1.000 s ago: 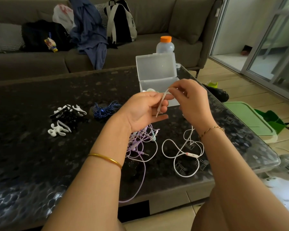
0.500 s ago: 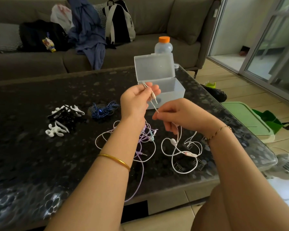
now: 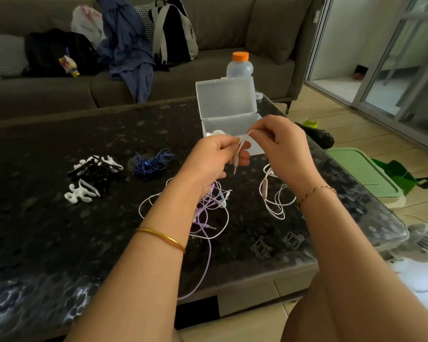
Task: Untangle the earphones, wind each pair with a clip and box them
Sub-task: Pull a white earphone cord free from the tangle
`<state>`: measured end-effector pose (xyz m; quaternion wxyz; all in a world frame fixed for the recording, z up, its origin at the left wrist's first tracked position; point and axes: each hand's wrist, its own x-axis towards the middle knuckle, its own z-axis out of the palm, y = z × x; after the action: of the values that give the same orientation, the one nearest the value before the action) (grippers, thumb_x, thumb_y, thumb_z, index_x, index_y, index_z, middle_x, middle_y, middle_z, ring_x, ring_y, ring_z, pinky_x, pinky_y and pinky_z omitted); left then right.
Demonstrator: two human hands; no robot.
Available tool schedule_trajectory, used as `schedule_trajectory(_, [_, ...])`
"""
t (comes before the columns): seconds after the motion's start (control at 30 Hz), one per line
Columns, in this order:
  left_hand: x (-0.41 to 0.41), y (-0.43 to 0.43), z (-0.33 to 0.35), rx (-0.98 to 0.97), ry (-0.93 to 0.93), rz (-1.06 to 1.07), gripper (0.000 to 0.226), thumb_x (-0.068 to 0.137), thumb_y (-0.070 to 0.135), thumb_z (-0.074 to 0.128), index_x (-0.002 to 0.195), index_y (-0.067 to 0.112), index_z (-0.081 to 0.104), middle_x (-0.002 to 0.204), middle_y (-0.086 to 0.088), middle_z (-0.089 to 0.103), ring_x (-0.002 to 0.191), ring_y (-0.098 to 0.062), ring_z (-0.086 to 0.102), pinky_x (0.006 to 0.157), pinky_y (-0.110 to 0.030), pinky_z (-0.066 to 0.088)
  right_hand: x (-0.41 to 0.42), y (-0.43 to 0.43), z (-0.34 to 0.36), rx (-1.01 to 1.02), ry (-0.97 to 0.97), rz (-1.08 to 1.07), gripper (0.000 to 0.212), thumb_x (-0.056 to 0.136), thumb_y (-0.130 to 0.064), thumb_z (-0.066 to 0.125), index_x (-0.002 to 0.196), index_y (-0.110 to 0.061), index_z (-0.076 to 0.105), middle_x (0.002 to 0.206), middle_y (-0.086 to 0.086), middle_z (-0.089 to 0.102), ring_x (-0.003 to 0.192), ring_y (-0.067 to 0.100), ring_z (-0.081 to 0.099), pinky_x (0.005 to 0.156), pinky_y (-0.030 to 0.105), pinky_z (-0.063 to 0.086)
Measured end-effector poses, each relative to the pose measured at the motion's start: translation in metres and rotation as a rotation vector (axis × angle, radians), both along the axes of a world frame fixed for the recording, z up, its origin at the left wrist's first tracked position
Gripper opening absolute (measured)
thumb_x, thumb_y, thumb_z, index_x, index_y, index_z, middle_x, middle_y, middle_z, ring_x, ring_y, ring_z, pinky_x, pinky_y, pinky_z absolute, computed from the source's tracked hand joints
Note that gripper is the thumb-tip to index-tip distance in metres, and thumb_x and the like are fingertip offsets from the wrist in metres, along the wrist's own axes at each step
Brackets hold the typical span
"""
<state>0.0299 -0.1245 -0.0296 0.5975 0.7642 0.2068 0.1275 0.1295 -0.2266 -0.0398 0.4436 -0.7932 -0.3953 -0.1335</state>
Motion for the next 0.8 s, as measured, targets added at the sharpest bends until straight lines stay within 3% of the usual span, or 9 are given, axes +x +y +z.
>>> schedule_trajectory(0.07, [-0.001,0.0,0.004,-0.12,0.02,-0.047,0.028,0.102,0.017,0.041,0.097,0.023,0.067,0.08,0.01,0.067,0.079,-0.003,0.066,0.089,-0.04,0.046,0.003,0.0,-0.002,0.032,0.016,-0.014,0.011,0.093,-0.015,0.055,0.093,-0.012,0.066,0.086,-0.004,0.057,0.08,0.01,0.051,0.072,0.021,0.043])
schedule_trajectory(0.2, [-0.004,0.005,0.006,-0.248,0.028,-0.134,0.03,0.103,0.012,0.036,0.099,0.015,0.066,0.07,0.007,0.057,0.07,-0.005,0.063,0.093,-0.044,0.049,0.004,0.0,-0.005,0.007,0.109,0.036,0.011,0.093,-0.017,0.056,0.093,-0.013,0.065,0.077,-0.006,0.056,0.071,0.012,0.053,0.069,0.031,0.05])
schedule_trajectory(0.33, [-0.009,0.012,0.009,-0.575,-0.043,-0.213,0.025,0.101,0.012,0.039,0.103,0.012,0.064,0.067,0.006,0.054,0.066,-0.005,0.059,0.097,-0.042,0.046,-0.003,0.0,-0.001,-0.02,0.32,0.119,0.014,0.095,-0.018,0.053,0.088,-0.014,0.065,0.071,0.002,0.058,0.058,0.011,0.053,0.054,0.019,0.049])
schedule_trajectory(0.43, [-0.007,0.013,0.013,-0.848,-0.205,-0.082,0.021,0.1,0.017,0.043,0.097,0.021,0.063,0.067,0.013,0.06,0.071,-0.002,0.063,0.088,-0.031,0.041,-0.009,-0.003,0.005,-0.14,0.463,0.233,0.019,0.095,-0.021,0.053,0.08,-0.02,0.064,0.065,0.005,0.06,0.05,0.017,0.053,0.053,0.022,0.05])
schedule_trajectory(0.5, [-0.003,0.012,0.011,-0.867,-0.288,0.065,0.021,0.1,0.016,0.044,0.093,0.024,0.062,0.074,0.015,0.064,0.072,0.002,0.066,0.078,-0.027,0.038,-0.013,-0.004,0.007,-0.259,0.537,0.328,0.018,0.095,-0.022,0.053,0.083,-0.019,0.066,0.063,0.005,0.06,0.049,0.018,0.054,0.055,0.026,0.052])
schedule_trajectory(0.63, [0.003,0.006,0.0,-0.548,-0.341,0.319,0.021,0.096,0.009,0.052,0.09,0.024,0.065,0.089,0.01,0.071,0.081,0.002,0.068,0.072,-0.021,0.04,-0.02,-0.003,0.011,-0.417,0.614,0.421,0.02,0.095,-0.018,0.053,0.103,-0.006,0.067,0.066,0.009,0.064,0.051,0.02,0.057,0.056,0.026,0.053])
schedule_trajectory(0.8, [0.005,0.006,-0.013,0.313,-0.39,0.42,0.015,0.089,0.003,0.06,0.096,0.012,0.07,0.093,0.001,0.071,0.087,-0.007,0.067,0.081,-0.02,0.053,-0.02,-0.009,0.022,-0.402,0.519,0.38,0.015,0.091,-0.02,0.059,0.091,-0.007,0.067,0.065,0.008,0.067,0.049,0.016,0.057,0.056,0.021,0.05])
